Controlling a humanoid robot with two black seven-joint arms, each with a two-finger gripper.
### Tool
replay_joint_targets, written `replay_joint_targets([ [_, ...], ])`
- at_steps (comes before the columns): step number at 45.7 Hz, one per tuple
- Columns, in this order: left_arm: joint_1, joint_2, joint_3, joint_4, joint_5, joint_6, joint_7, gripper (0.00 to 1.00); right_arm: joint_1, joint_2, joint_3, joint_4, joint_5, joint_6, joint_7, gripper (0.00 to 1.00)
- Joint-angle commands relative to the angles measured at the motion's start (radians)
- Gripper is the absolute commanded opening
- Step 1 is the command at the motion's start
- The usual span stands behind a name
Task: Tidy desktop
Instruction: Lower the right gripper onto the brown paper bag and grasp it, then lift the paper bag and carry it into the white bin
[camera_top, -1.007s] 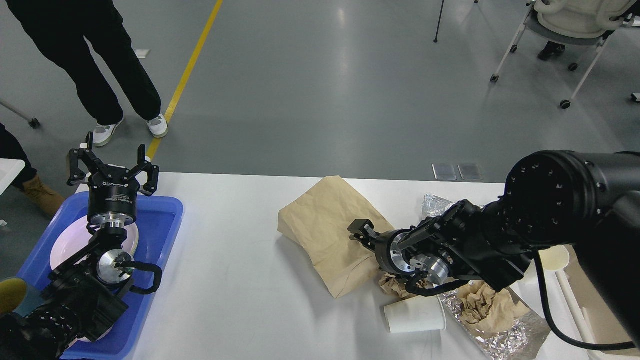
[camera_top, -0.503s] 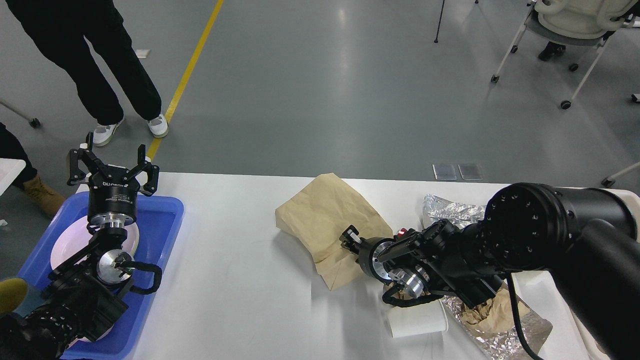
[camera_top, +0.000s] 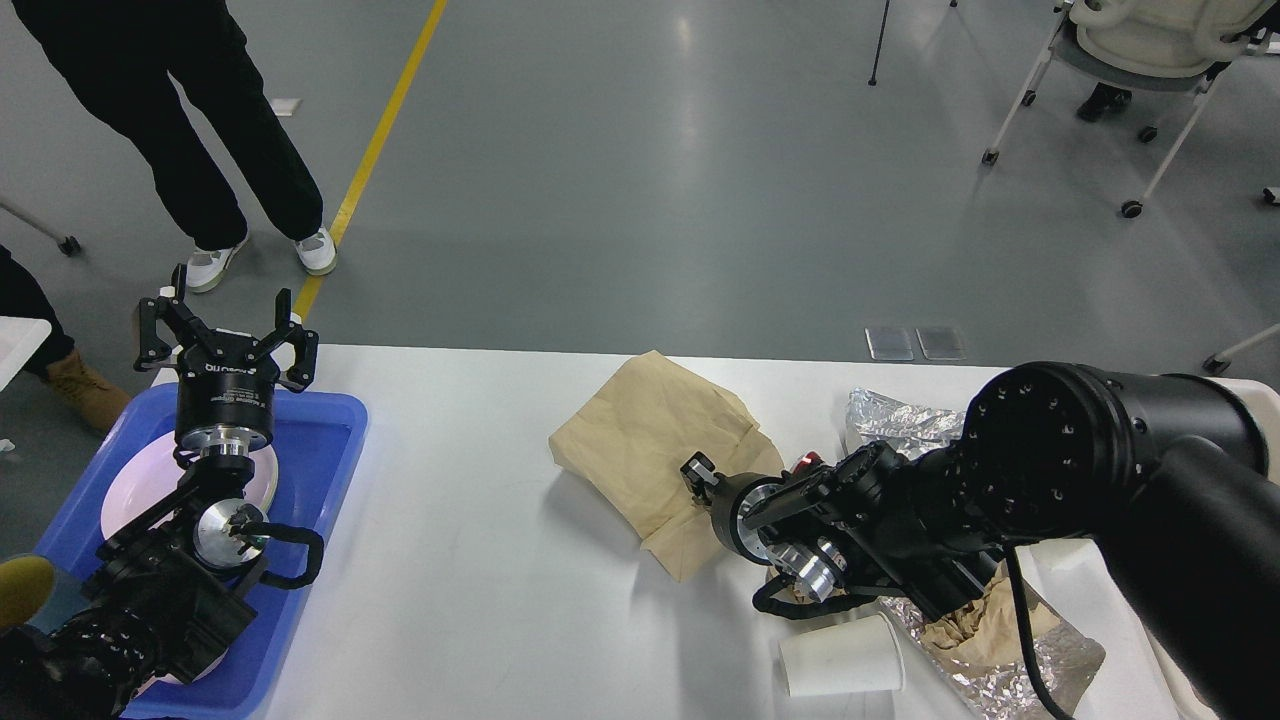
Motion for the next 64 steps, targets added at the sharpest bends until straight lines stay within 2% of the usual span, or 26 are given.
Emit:
replay_joint_targets([
  [1, 0.000, 0.000, 0.000, 0.000, 0.000, 0.000, 0.000, 0.97, 0.038, 0.002, 0.001, 0.034, -0.003, 0.008, 0.002, 0.00],
  [8, 0.000, 0.000, 0.000, 0.000, 0.000, 0.000, 0.000, 0.97, 0.193, -0.056, 0.012, 0.161, -0.025, 0.057, 0.003, 0.00],
  [12, 0.000, 0.000, 0.000, 0.000, 0.000, 0.000, 0.000, 0.97, 0.303, -0.108, 0.009, 0.231, -0.049, 0.164, 0.003, 0.00],
  [20, 0.000, 0.000, 0.000, 0.000, 0.000, 0.000, 0.000, 0.97, 0.602, -0.201, -0.057, 0.356, -0.159, 0.521, 0.003, 0.00],
  [28, 0.000, 0.000, 0.000, 0.000, 0.000, 0.000, 0.000, 0.97, 0.891, -0.205, -0.159, 0.382, -0.349, 0.928, 0.003, 0.00],
  [34, 0.000, 0.000, 0.000, 0.000, 0.000, 0.000, 0.000, 0.97, 0.998, -0.202, -0.176, 0.382, -0.526, 1.092, 0.005, 0.00],
  [41, 0.000, 0.000, 0.000, 0.000, 0.000, 0.000, 0.000, 0.97, 1.093, -0.204, -0.179, 0.384, -0.629, 1.180, 0.005, 0.00],
  [50, 0.000, 0.000, 0.000, 0.000, 0.000, 0.000, 0.000, 0.97, 1.103, -0.257, -0.275, 0.358, -0.637, 1.152, 0.005, 0.00],
  [56, 0.000, 0.000, 0.000, 0.000, 0.000, 0.000, 0.000, 0.97, 1.078, -0.343, -0.398, 0.261, -0.635, 1.118, 0.005, 0.00],
  [64, 0.000, 0.000, 0.000, 0.000, 0.000, 0.000, 0.000, 0.97, 0.969, -0.526, -0.478, 0.086, -0.640, 1.111, 0.005, 0.00],
])
